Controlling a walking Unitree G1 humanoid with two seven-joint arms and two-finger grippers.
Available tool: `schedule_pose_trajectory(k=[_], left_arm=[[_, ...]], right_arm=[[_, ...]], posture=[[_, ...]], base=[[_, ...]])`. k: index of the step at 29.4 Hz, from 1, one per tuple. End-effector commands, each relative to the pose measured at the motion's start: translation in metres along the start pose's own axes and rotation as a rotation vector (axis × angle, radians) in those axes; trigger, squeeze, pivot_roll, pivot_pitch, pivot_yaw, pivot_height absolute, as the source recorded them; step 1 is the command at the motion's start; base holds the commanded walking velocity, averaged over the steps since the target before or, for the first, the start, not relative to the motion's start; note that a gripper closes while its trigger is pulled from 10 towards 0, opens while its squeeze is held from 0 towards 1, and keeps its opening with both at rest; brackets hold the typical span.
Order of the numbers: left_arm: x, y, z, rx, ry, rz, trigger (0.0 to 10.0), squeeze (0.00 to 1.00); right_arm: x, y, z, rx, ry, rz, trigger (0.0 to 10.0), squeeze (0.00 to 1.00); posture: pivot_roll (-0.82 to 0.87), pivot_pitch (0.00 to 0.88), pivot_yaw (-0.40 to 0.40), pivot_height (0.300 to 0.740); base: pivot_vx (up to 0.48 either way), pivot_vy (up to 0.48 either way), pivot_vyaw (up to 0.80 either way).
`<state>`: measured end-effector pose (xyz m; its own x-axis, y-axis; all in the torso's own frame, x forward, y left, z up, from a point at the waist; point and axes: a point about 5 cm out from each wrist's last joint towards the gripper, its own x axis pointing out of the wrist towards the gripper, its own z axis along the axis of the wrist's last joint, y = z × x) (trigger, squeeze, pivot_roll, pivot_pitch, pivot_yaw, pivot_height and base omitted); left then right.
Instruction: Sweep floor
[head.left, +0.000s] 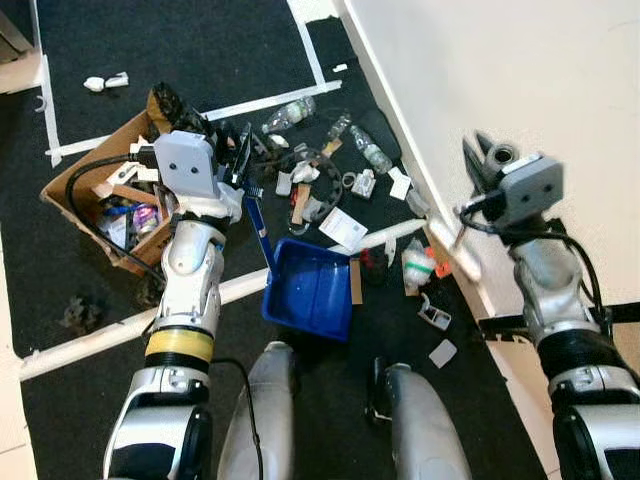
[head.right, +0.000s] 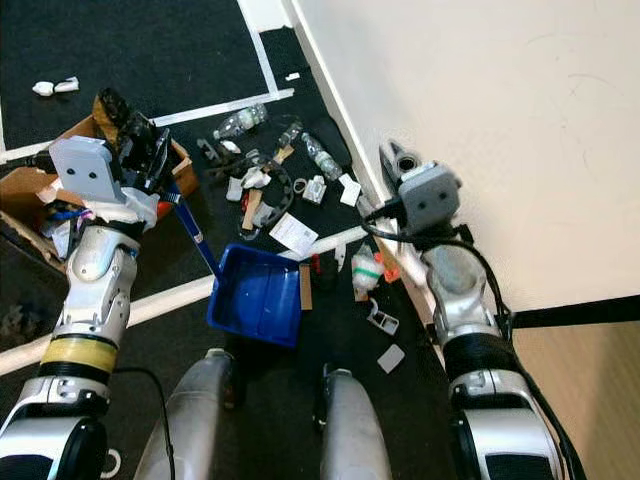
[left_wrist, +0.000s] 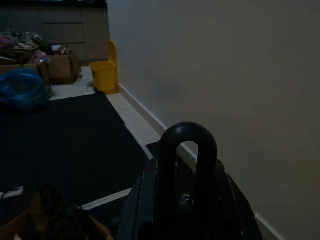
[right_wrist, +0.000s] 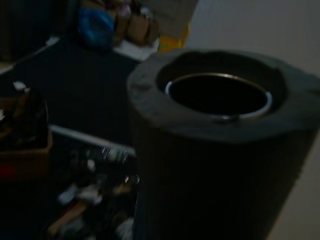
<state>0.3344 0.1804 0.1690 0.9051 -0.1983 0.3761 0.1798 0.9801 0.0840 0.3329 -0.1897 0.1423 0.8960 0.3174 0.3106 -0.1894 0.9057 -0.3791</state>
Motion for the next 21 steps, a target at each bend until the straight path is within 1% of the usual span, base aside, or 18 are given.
schedule_pose_trajectory(k=[1,3,7,10,12,13,15,17,20,21], left_arm=[[-0.003,-0.001,0.002,0.014,-0.019,-0.011,10.0,0.00],[-0.003,-0.001,0.003,0.020,-0.022,-0.010,10.0,0.00],[-0.002,0.000,0.003,0.029,-0.026,-0.011,10.0,0.00],[-0.002,-0.001,0.004,0.035,-0.029,-0.011,10.0,0.00],[-0.002,-0.002,0.005,0.049,-0.034,-0.014,10.0,0.00],[-0.002,-0.002,0.005,0.049,-0.034,-0.014,10.0,0.00],[-0.001,-0.002,0.006,0.058,-0.039,-0.013,10.0,0.00],[-0.002,-0.002,0.007,0.060,-0.040,-0.012,10.0,0.00],[-0.002,0.000,0.008,0.070,-0.041,-0.008,10.0,0.00],[-0.002,0.000,0.008,0.070,-0.041,-0.008,10.0,0.00]], right_arm=[[-0.014,0.001,-0.018,0.007,0.108,-0.021,10.0,0.00],[-0.016,0.000,-0.022,-0.007,0.132,-0.042,10.0,0.00],[-0.017,0.000,-0.023,-0.007,0.136,-0.061,10.0,0.00],[-0.018,0.002,-0.024,0.011,0.137,-0.082,10.0,0.00],[-0.021,0.004,-0.027,0.065,0.143,-0.137,10.0,0.00],[-0.021,0.004,-0.027,0.065,0.143,-0.137,10.0,0.00],[-0.024,0.005,-0.030,0.125,0.145,-0.195,10.0,0.00],[-0.025,0.005,-0.031,0.142,0.145,-0.211,10.0,0.00],[-0.028,0.002,-0.034,0.254,0.146,-0.333,10.0,0.00],[-0.028,0.002,-0.034,0.254,0.146,-0.333,10.0,0.00]], posture=[[0.11,0.395,-0.067,0.740],[0.12,0.396,-0.068,0.740],[0.11,0.396,-0.069,0.740],[0.11,0.397,-0.071,0.740],[0.12,0.405,-0.069,0.740],[0.12,0.405,-0.069,0.740],[0.12,0.413,-0.066,0.740],[0.12,0.413,-0.066,0.740],[0.13,0.423,-0.060,0.740],[0.13,0.423,-0.060,0.740]], base=[[0.000,0.000,0.00],[0.000,0.000,0.00],[0.000,0.000,0.00],[0.000,0.000,0.00],[0.000,0.000,0.00],[0.000,0.000,0.00],[0.000,0.000,0.00],[0.000,0.000,0.00],[0.000,0.000,0.00],[0.000,0.000,0.00]])
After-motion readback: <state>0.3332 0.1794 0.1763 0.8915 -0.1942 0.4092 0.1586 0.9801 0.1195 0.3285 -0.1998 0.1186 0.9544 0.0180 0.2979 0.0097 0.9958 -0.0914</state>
